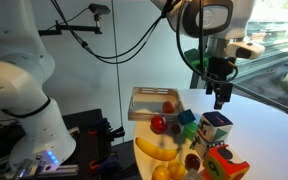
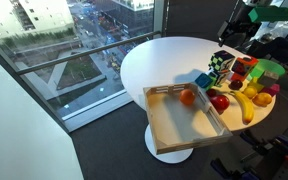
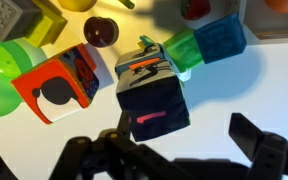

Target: Put the white and black dice on the tray

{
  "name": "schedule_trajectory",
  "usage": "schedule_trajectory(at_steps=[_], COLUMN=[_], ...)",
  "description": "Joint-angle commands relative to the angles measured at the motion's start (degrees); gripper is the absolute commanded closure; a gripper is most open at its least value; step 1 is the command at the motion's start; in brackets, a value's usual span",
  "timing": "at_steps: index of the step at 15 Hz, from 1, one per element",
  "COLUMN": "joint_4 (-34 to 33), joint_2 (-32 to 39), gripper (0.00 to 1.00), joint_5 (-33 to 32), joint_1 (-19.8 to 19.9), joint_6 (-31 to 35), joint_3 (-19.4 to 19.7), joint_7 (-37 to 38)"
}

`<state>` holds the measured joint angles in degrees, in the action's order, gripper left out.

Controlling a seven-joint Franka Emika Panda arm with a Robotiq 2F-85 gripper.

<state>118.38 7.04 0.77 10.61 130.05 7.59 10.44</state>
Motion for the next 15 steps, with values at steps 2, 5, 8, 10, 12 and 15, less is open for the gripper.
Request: schedule_trajectory(at_steps=[2,5,8,10,12,15], joint_4=[-1.3,-0.7,-0.2,-0.1,0.1,0.4], joint_2=[2.7,3.6,4.4,4.9,5.4,6.0], gripper=[0.0,0.0,0.0,0.0,0.0,0.0], joint_5=[-1.0,-0.6,-1.0,-1.2,-0.8,-0.6], joint_1=[-0.5,-0.4,-0.4,-0.4,-0.3,-0.2], joint_6=[1.4,3.0,5.4,6.3,7.2,7.9], joint_3=[0.9,0.9,1.0,1.0,1.0,1.1], joint_7=[-2.5,-4.0,-5.2,-5.7,-6.3,-7.1])
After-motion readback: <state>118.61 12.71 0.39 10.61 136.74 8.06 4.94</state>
